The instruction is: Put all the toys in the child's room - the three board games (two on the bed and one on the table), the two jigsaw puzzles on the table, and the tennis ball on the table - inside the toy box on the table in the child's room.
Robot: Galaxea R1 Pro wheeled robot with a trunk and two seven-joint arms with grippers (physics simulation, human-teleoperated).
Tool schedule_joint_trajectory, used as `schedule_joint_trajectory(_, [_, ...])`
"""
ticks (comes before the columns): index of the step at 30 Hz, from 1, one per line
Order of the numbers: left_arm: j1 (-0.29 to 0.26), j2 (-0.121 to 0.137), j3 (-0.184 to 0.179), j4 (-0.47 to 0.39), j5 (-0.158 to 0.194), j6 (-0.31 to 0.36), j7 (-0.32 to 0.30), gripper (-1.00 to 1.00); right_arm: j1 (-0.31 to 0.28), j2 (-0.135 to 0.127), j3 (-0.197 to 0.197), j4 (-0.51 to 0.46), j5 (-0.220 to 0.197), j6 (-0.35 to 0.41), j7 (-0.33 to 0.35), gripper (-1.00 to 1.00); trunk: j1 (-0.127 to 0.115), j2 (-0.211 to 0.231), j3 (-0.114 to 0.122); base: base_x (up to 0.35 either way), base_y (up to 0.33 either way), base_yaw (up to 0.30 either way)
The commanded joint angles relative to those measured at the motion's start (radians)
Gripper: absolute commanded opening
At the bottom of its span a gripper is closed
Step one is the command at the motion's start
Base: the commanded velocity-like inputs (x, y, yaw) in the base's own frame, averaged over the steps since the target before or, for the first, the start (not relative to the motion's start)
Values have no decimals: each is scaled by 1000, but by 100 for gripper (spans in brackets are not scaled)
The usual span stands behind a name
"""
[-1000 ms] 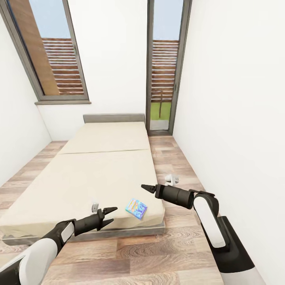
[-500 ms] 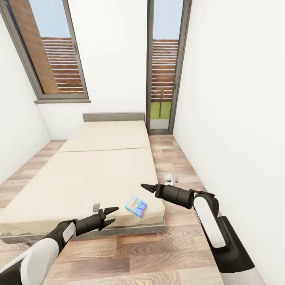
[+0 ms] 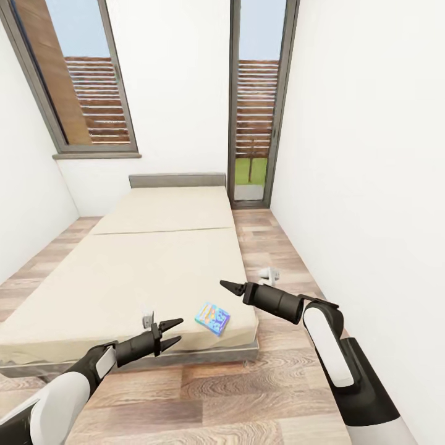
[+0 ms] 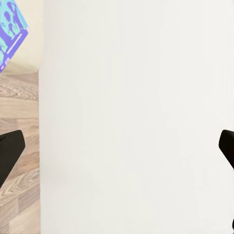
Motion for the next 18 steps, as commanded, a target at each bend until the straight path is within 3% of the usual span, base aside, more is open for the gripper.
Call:
schedule_joint_trajectory(1, [-1,0,7,0,-8,10,-5,100,-1,-1,0,0,5,3,8,100,4,-8,-4,0,0,0])
schedule_joint_trajectory(18, [-1,3,9,0,-2,9,-7,100,1,-3,-1,2,6,-3,16,100,69,-127,-57,0,0,0])
